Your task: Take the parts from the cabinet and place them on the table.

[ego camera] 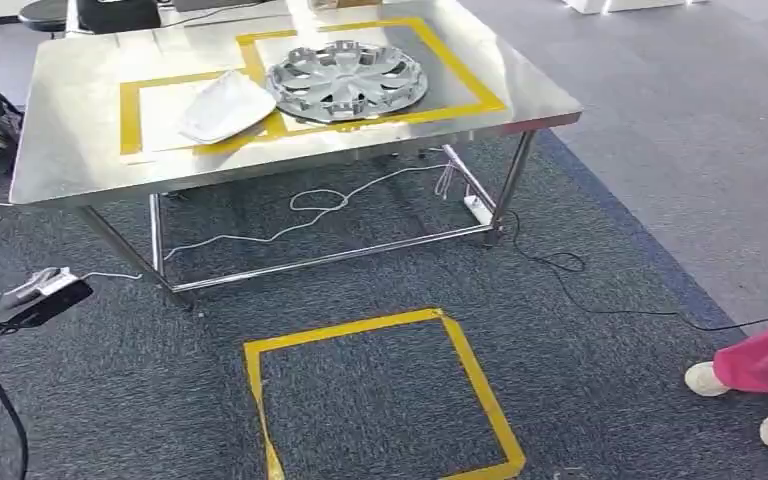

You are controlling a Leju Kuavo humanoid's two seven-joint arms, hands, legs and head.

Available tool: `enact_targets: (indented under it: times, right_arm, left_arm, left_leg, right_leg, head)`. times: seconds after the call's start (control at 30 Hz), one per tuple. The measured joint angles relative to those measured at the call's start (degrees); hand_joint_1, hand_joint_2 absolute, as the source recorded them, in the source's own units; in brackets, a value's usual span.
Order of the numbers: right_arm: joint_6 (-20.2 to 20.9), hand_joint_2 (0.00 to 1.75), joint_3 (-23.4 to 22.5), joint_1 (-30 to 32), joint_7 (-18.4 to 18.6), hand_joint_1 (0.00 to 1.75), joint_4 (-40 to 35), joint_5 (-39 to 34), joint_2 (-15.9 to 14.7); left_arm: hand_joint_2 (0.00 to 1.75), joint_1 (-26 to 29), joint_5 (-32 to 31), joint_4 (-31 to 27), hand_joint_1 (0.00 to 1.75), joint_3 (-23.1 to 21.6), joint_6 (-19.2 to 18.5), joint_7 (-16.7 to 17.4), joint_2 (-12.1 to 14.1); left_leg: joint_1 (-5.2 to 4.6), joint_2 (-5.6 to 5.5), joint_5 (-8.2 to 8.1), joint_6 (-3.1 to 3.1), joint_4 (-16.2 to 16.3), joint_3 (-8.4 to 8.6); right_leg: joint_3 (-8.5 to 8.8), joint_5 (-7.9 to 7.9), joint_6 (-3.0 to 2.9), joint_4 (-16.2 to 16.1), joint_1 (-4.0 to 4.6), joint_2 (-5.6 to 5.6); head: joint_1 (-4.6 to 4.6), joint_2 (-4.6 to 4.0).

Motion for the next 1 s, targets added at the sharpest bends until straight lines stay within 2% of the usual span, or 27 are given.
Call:
enact_targets:
  times: [0.03,0.07,0.1,0.13,0.17,0.27,0.3,0.33,0.37,0.4,0.43,0.47,0.5,0.53,0.57,0.6,0.63,0.67,0.7,0.77,0.8,0.83,0.87,0.9,0.93,0.97,1.0]
  right_arm:
    - [0.0,0.00,0.0,0.0,0.0,0.00,0.0,0.0,0.0]
    - [-0.1,0.00,0.0,0.0,0.0,0.00,0.0,0.1,0.0]
    - [-0.1,0.00,0.0,0.0,0.0,0.00,0.0,0.1,0.0]
    - [-0.1,0.00,0.0,-0.1,0.0,0.00,0.0,0.2,0.0]
    - [-0.1,0.00,0.0,-0.1,0.2,0.00,0.0,0.3,0.0]
    - [-0.1,0.00,0.0,-0.1,0.3,0.00,0.0,0.4,0.0]
    - [-0.1,0.00,0.0,-0.1,0.3,0.00,0.0,0.5,0.0]
    - [-0.2,0.00,0.0,-0.2,0.3,0.00,0.0,0.5,0.0]
    - [-0.3,0.00,0.0,-0.2,0.3,0.00,0.0,0.5,0.0]
    - [-0.2,0.00,0.0,-0.1,0.3,0.00,0.0,0.5,0.0]
    - [-0.2,0.00,0.0,-0.1,0.3,0.00,0.0,0.5,0.0]
    - [-0.2,0.00,0.0,0.0,0.3,0.00,0.0,0.5,0.0]
    - [-0.2,0.00,0.0,0.0,0.4,0.00,0.0,0.6,0.0]
    - [-0.2,0.00,0.0,0.0,0.4,0.00,0.0,0.6,0.0]
    - [-0.2,0.00,0.0,-0.1,0.4,0.00,0.0,0.6,0.0]
    - [-0.2,0.00,0.0,-0.2,0.4,0.00,0.0,0.6,0.0]
    - [-0.1,0.00,0.0,-0.2,0.4,0.00,0.0,0.6,0.0]
    - [-0.1,0.00,0.0,-0.2,0.4,0.00,0.0,0.7,0.0]
    - [-0.1,0.00,0.0,-0.3,0.5,0.00,0.0,0.7,0.0]
    - [-0.1,0.00,0.0,-0.3,0.5,0.00,0.0,0.7,0.0]
    - [-0.1,0.00,0.0,-0.4,0.5,0.00,0.0,0.7,0.0]
    - [-0.1,0.00,0.0,-0.5,0.5,0.00,0.0,0.8,0.0]
    - [-0.1,0.00,0.0,-0.5,0.5,0.00,0.0,0.8,0.0]
    - [-0.1,0.00,0.0,-0.5,0.5,0.00,0.0,0.8,0.0]
    - [-0.1,0.00,0.0,-0.4,0.6,0.00,0.0,0.9,0.0]
    - [-0.1,0.00,0.0,-0.2,0.7,0.00,0.0,0.9,0.0]
    - [-0.1,0.00,0.0,0.0,0.7,0.00,0.0,0.9,0.0]
  left_arm:
    - [0.00,0.0,0.0,0.0,0.00,0.0,0.0,0.0,0.0]
    - [0.00,0.0,0.0,0.1,0.00,0.0,0.0,0.0,0.0]
    - [0.00,-0.1,0.0,0.1,0.00,0.0,0.0,0.0,0.0]
    - [0.00,-0.1,0.1,0.1,0.00,0.0,0.0,0.0,0.0]
    - [0.00,-0.2,0.1,0.1,0.00,0.0,0.0,0.0,0.0]
    - [0.00,-0.1,0.1,0.1,0.00,0.0,0.0,0.2,0.2]
    - [0.00,0.1,0.1,0.1,0.00,0.0,0.0,0.2,0.2]
    - [0.00,-0.1,0.1,0.1,0.00,0.0,0.0,0.2,0.3]
    - [0.00,-0.4,0.1,0.1,0.00,0.0,0.0,0.3,0.3]
    - [0.00,-0.5,0.1,0.1,0.00,0.0,0.0,0.3,0.2]
    - [0.00,-0.3,0.1,0.1,0.00,0.0,0.0,0.3,0.1]
    - [0.00,-0.2,0.1,0.2,0.00,-0.2,-0.1,0.3,0.1]
    - [0.00,-0.1,0.1,0.2,0.00,-0.2,-0.1,0.3,0.1]
    - [0.00,-0.1,0.1,0.2,0.00,-0.3,-0.1,0.3,0.1]
    - [0.00,-0.1,0.1,0.2,0.00,-0.3,-0.2,0.3,0.2]
    - [0.00,-0.1,0.1,0.2,0.00,-0.3,-0.2,0.3,0.2]
    - [0.00,-0.2,0.1,0.2,0.00,-0.3,-0.2,0.3,0.3]
    - [0.00,-0.6,0.1,0.2,0.00,-0.3,-0.2,0.3,0.3]
    - [0.00,-0.6,0.1,0.2,0.00,-0.3,-0.2,0.3,0.2]
    - [0.00,-0.1,0.1,0.2,0.00,-0.3,-0.2,0.3,0.3]
    - [0.00,-0.2,0.1,0.2,0.00,-0.3,-0.2,0.3,0.4]
    - [0.00,-0.2,0.1,0.2,0.00,-0.3,-0.2,0.3,0.5]
    - [0.00,-0.4,0.1,0.2,0.00,-0.3,-0.2,0.3,0.5]
    - [0.00,-0.5,0.1,0.2,0.00,-0.3,-0.2,0.3,0.4]
    - [0.00,-0.5,0.1,0.2,0.00,-0.4,-0.3,0.3,0.3]
    - [0.00,-0.4,0.1,0.2,0.00,-0.5,-0.4,0.3,0.2]
    - [0.00,-0.3,0.1,0.2,0.00,-0.7,-0.4,0.3,0.1]
  left_leg:
    - [0.13,-0.56,0.10,-0.19,0.1,-0.04]
    - [0.29,-1.08,0.15,-0.38,0.2,-0.08]
    - [0.46,-1.70,0.15,-0.72,0.4,-0.16]
    - [0.40,-2.22,0.23,-1.22,0.6,-0.47]
    - [0.29,-2.91,0.38,-1.66,1.0,-0.95]
    - [0.65,-4.48,1.46,-2.88,0.5,-1.53]
    - [0.71,-3.62,1.20,-2.95,0.6,-1.83]
    - [0.40,-0.94,-0.08,-3.04,2.0,-2.38]
    - [0.41,0.37,-2.52,-3.15,5.5,-3.95]
    - [0.41,0.97,-5.22,-3.25,10.8,-6.20]
    - [0.41,1.08,-7.12,-3.29,15.4,-8.13]
    - [0.41,1.09,-8.15,-3.30,18.6,-9.45]
    - [0.41,1.12,-7.79,-3.28,18.8,-9.32]
    - [0.40,1.22,-6.29,-3.17,16.7,-7.87]
    - [0.38,1.64,-3.97,-3.00,12.1,-5.08]
    - [0.28,2.86,-2.07,-2.82,7.4,-2.27]
    - [-0.11,6.35,-1.42,-2.65,2.9,0.30]
    - [-0.90,7.03,-1.97,-2.20,1.6,0.71]
    - [-0.76,6.23,-1.86,-1.79,1.8,0.33]
    - [-0.91,4.73,-1.85,-1.20,1.9,0.01]
    - [-0.65,3.94,-1.62,-0.75,1.6,0.05]
    - [-0.37,3.41,-1.54,-0.45,1.6,0.07]
    - [-0.24,2.83,-1.47,-0.06,1.6,0.02]
    - [-0.20,2.15,-1.45,0.10,1.6,-0.05]
    - [-0.22,1.39,-1.45,0.17,1.6,-0.10]
    - [-0.27,0.48,-1.42,0.22,1.6,-0.13]
    - [-0.29,-0.42,-1.41,0.22,1.6,-0.13]
  right_leg:
    - [1.78,1.98,0.10,-3.3,-0.10,0.08]
    - [4.48,4.46,0.14,-8.3,-0.25,0.43]
    - [7.61,6.80,0.23,-14.0,-0.54,1.67]
    - [9.08,5.94,0.28,-16.8,-0.92,4.75]
    - [9.24,6.26,-0.60,-17.0,-0.81,4.10]
    - [8.81,6.51,-1.82,-16.2,-0.36,2.27]
    - [8.76,6.87,-2.44,-16.6,-0.65,1.61]
    - [8.70,7.01,-2.89,-16.6,-0.55,1.04]
    - [8.56,7.06,-3.23,-16.6,-0.38,0.40]
    - [8.39,7.14,-3.35,-16.6,-0.21,-0.35]
    - [8.21,7.15,-3.40,-16.5,-0.12,-1.01]
    - [8.05,7.18,-3.43,-16.5,-0.04,-1.76]
    - [8.01,7.18,-3.43,-16.5,0.00,-2.45]
    - [8.01,7.17,-3.42,-16.5,0.02,-3.20]
    - [8.11,7.13,-3.36,-16.5,0.02,-3.97]
    - [8.23,7.02,-3.22,-16.5,0.02,-4.53]
    - [8.41,6.87,-2.94,-16.5,0.29,-5.15]
    - [8.21,6.57,-2.49,-16.2,0.71,-5.72]
    - [8.43,6.55,-2.34,-16.4,0.85,-6.23]
    - [8.85,6.48,-1.92,-16.8,0.77,-7.80]
    - [9.05,6.19,-1.53,-16.8,0.70,-8.26]
    - [8.32,5.25,-0.98,-15.7,0.46,-5.08]
    - [6.98,3.31,-0.89,-12.5,0.28,-2.42]
    - [4.85,1.07,-0.84,-7.9,0.24,-1.13]
    - [2.51,-0.97,-0.77,-2.9,0.24,-0.60]
    - [0.32,-2.22,-0.79,1.2,0.26,-0.43]
    - [-0.53,-1.82,-0.87,2.3,0.29,-0.38]
  head:
    - [-0.02,0.00]
    - [0.00,0.00]
    - [0.00,0.00]
    - [0.02,0.00]
    - [-0.11,0.00]
    - [-0.07,0.00]
    - [-0.11,0.00]
    - [-0.33,0.00]
    - [-0.57,0.00]
    - [-0.48,0.00]
    - [-0.55,0.00]
    - [-0.55,0.00]
    - [-0.52,0.00]
    - [-0.53,0.00]
    - [-0.50,0.00]
    - [-0.55,0.00]
    - [-0.57,0.00]
    - [-0.68,0.00]
    - [-0.33,0.00]
    - [-0.46,0.00]
    - [-0.48,0.00]
    - [-0.26,0.00]
    - [-0.20,0.00]
    - [-0.11,0.00]
    - [-0.13,0.00]
    - [-0.15,0.00]
    - [-0.13,0.00]
